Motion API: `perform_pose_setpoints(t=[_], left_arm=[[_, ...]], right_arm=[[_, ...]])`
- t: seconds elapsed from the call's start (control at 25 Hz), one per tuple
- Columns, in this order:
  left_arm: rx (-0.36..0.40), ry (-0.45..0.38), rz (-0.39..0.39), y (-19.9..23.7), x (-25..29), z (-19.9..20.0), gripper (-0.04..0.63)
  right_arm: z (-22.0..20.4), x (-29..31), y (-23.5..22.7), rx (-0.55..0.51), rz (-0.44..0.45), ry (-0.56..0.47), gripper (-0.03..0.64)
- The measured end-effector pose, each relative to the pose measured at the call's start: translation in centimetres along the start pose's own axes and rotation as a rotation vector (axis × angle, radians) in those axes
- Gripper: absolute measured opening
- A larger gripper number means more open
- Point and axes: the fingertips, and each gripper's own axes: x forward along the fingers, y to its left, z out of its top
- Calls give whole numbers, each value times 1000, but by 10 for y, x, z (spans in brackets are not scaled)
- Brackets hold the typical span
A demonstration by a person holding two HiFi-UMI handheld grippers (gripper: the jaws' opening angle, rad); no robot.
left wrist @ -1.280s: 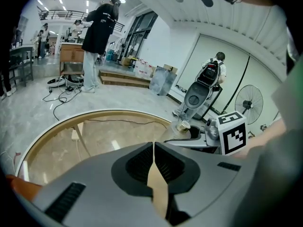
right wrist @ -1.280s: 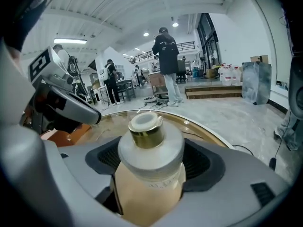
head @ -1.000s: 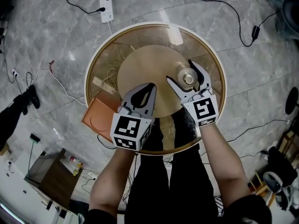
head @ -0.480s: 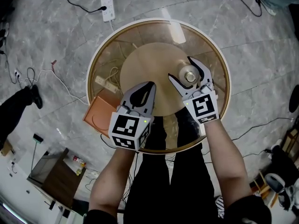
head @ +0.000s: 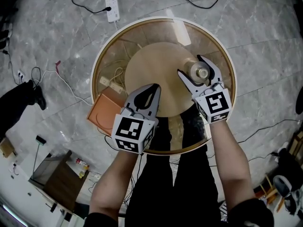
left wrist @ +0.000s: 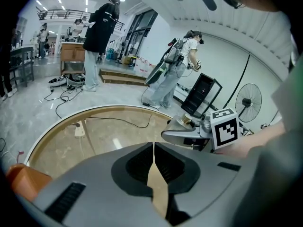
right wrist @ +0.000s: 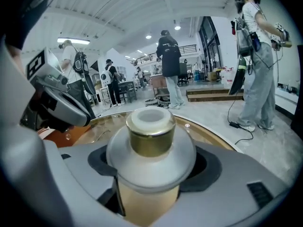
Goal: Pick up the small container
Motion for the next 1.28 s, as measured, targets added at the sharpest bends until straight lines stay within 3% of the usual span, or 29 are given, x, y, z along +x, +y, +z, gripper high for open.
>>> perform_pose_setpoints(t=[0.28, 0.52, 0.76, 0.92, 1.28], left_arm=[[-34, -9, -7, -9, -12, -2, 26], [-23, -82, -15, -36, -56, 49, 26], [0, -124, -34, -78, -130, 110, 26], [49, -152, -46, -108, -195, 144, 26], [157, -244, -65, -163, -321, 197, 26]], right_arm=[[24, -23, 15, 23, 41, -39, 344], [83, -72, 43, 80, 118, -109, 344], [172, -158, 80, 46, 110, -116, 344], [219, -220, 117, -30, 92, -128, 344], [272, -334, 193, -21, 103, -132, 344]])
